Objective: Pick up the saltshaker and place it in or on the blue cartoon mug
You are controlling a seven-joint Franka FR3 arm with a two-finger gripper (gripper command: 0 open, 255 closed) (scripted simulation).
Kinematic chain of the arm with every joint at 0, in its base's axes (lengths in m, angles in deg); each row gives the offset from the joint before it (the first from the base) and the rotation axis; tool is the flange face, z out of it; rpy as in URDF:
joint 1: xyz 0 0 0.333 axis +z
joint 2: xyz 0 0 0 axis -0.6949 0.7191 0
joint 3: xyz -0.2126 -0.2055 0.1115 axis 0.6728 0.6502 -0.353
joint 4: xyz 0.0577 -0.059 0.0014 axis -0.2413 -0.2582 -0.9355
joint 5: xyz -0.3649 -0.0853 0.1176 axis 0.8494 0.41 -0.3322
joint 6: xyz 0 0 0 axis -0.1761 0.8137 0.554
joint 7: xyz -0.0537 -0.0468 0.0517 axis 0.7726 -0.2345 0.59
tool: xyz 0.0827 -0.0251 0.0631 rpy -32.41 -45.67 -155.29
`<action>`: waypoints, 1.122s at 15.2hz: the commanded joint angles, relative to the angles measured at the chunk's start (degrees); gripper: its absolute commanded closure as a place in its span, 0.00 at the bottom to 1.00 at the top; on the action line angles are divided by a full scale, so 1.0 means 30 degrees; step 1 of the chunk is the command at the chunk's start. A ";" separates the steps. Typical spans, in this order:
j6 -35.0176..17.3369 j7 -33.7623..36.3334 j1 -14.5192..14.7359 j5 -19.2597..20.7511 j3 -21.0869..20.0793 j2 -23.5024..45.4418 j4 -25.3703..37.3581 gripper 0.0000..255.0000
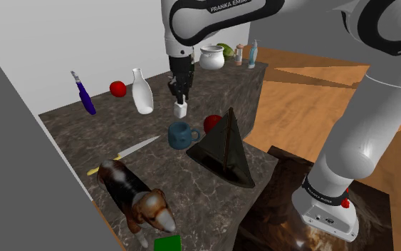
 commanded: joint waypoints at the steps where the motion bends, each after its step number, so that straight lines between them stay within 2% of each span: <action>1: -0.0543 0.0019 0.0009 0.0013 -0.0009 0.0053 -0.0481 1.00; 9: -0.2547 0.0082 0.0027 0.0103 -0.0028 0.0393 -0.2157 1.00; 17: -0.2591 0.0084 0.0028 0.0106 -0.0028 0.0403 -0.2190 1.00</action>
